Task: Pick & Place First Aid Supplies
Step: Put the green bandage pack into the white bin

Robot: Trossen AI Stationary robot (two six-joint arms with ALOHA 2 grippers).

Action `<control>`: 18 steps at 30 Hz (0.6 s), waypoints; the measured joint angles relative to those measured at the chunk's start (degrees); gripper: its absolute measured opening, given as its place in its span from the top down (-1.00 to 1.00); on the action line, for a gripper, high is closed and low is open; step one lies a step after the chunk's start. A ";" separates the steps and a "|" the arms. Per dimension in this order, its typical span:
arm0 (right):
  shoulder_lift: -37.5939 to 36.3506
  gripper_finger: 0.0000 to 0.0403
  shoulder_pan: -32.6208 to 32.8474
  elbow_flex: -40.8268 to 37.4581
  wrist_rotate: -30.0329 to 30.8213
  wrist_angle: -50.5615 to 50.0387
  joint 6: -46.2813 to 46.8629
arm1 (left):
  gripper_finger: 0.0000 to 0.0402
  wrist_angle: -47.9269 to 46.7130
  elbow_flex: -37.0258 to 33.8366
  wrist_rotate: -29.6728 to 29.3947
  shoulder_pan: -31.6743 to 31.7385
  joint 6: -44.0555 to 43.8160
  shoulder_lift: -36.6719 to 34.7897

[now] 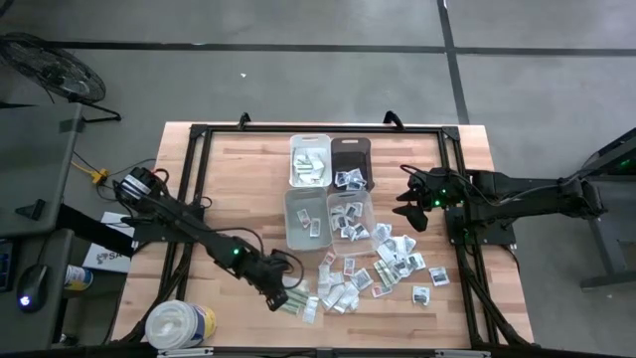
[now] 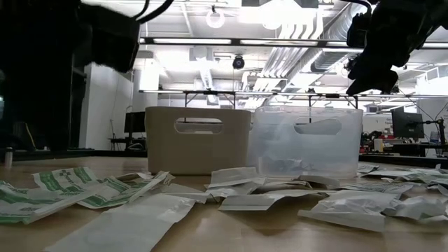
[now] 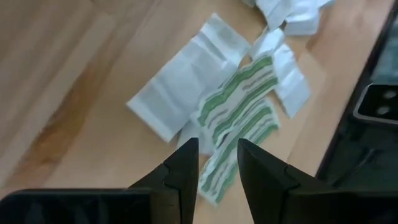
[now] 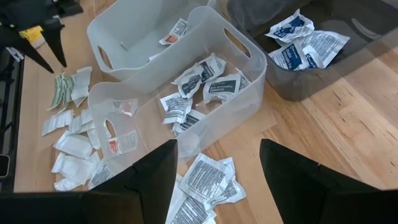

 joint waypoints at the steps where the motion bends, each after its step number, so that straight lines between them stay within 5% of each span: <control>1: 0.00 -0.10 -0.01 0.00 -0.01 0.01 0.01 | 0.45 2.35 -0.95 -0.30 -0.02 -0.50 0.00; 11: -0.01 -0.10 0.01 0.00 -0.26 -0.01 1.14 | 0.44 2.38 -1.82 -4.26 -0.37 -1.18 -0.04; 18: 0.00 -0.10 -0.01 0.00 -0.30 -0.14 2.66 | 0.22 -3.19 -1.84 -3.77 -0.35 -1.20 -1.95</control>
